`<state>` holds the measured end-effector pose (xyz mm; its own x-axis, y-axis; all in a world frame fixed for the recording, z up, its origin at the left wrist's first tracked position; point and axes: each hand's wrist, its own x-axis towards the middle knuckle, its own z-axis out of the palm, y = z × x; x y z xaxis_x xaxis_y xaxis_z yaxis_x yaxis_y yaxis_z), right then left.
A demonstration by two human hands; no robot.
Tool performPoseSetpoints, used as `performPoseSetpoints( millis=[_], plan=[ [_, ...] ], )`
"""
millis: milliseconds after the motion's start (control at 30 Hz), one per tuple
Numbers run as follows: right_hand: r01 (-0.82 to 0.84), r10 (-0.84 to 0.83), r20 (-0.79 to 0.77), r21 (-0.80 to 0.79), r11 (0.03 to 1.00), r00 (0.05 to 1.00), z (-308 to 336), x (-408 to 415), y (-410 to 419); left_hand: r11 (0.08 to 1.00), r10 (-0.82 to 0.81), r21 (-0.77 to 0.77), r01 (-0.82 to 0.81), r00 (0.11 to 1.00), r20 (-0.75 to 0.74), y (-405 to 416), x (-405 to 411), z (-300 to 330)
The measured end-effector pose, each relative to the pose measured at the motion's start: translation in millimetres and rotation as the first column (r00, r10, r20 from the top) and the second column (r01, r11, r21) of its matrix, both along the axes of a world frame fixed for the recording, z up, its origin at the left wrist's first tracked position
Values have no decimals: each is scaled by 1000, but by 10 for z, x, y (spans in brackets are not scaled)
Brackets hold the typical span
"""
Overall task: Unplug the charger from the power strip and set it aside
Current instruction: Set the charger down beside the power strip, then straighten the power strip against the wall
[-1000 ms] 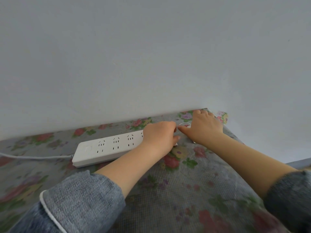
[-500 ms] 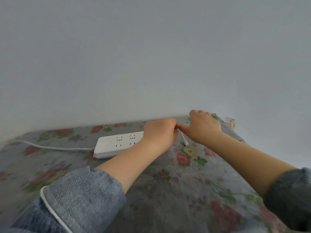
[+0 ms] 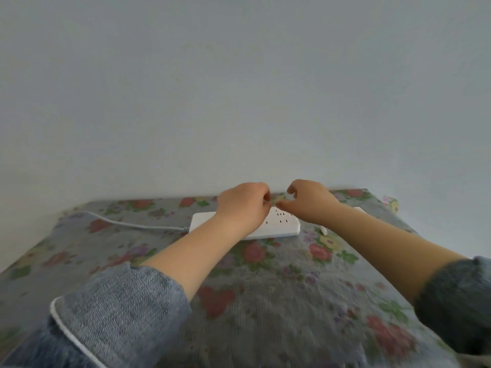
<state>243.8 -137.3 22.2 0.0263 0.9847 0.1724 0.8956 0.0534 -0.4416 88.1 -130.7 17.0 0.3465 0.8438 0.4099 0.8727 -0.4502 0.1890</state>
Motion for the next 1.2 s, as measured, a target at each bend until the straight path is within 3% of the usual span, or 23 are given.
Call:
performPoseSetpoints(
  millis=[267, 733, 1200],
  plan=[
    [-198, 200, 16, -71, 978, 980, -140, -184, 227, 989, 25, -149, -25, 1000, 1, 140, -388, -17],
    [-347, 402, 150, -293, 891, 903, -299, -237, 441, 877, -62, -460, -138, 917, -393, 425, -755, -95],
    [-346, 403, 156, -299, 889, 902, -319, -134, 416, 845, 1, -504, -181, 942, -336, 418, -989, -190]
  ],
)
